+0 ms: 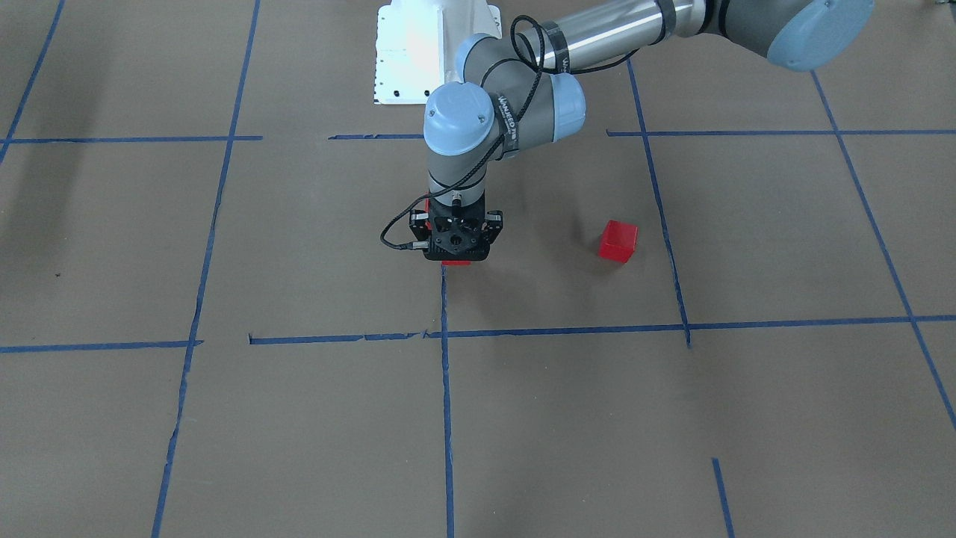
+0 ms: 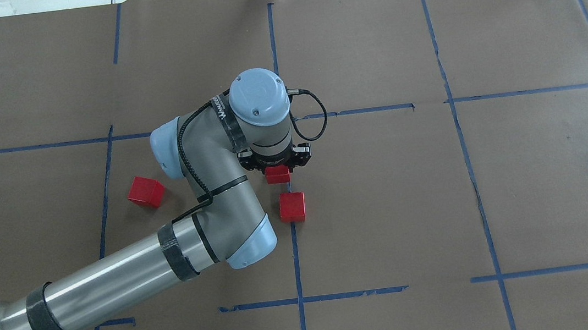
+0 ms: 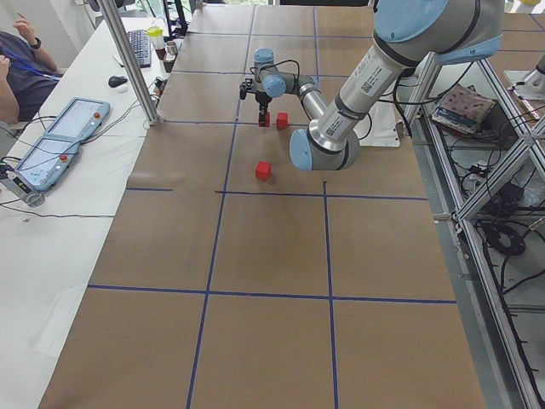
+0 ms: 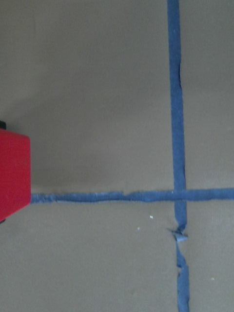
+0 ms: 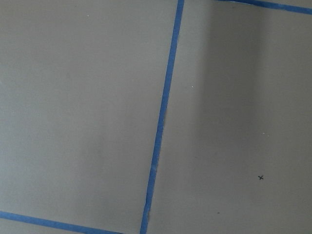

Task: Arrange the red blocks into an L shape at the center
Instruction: 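Carry the cube with the left gripper to just farther than the placed cube, then lower the cube against the placed cube and hold it there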

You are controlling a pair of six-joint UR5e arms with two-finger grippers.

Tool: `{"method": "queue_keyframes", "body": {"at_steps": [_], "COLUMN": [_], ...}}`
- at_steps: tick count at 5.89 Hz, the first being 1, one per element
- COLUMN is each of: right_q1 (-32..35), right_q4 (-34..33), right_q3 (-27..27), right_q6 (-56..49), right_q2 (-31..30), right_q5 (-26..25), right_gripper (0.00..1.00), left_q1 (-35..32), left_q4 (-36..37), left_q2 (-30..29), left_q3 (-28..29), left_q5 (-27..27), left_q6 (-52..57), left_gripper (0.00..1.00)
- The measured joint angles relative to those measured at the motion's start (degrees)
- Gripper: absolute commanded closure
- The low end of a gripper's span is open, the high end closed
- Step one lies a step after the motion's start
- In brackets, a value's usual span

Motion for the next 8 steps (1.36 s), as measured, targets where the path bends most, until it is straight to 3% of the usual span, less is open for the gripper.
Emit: {"method": "queue_keyframes", "body": {"at_steps": [8], "right_q1": [0.00], "right_q4": [0.02], "right_q3": [0.00], "right_q6": [0.00], "right_q2": [0.00], "right_q5": [0.00], "right_gripper": [0.00], "left_q1": [2.60], "left_q4": [0.06], "left_q2": [-0.60], "left_q3": [1.10], "left_q5": [0.38], "left_q6": [-2.00], "left_gripper": [0.83]}}
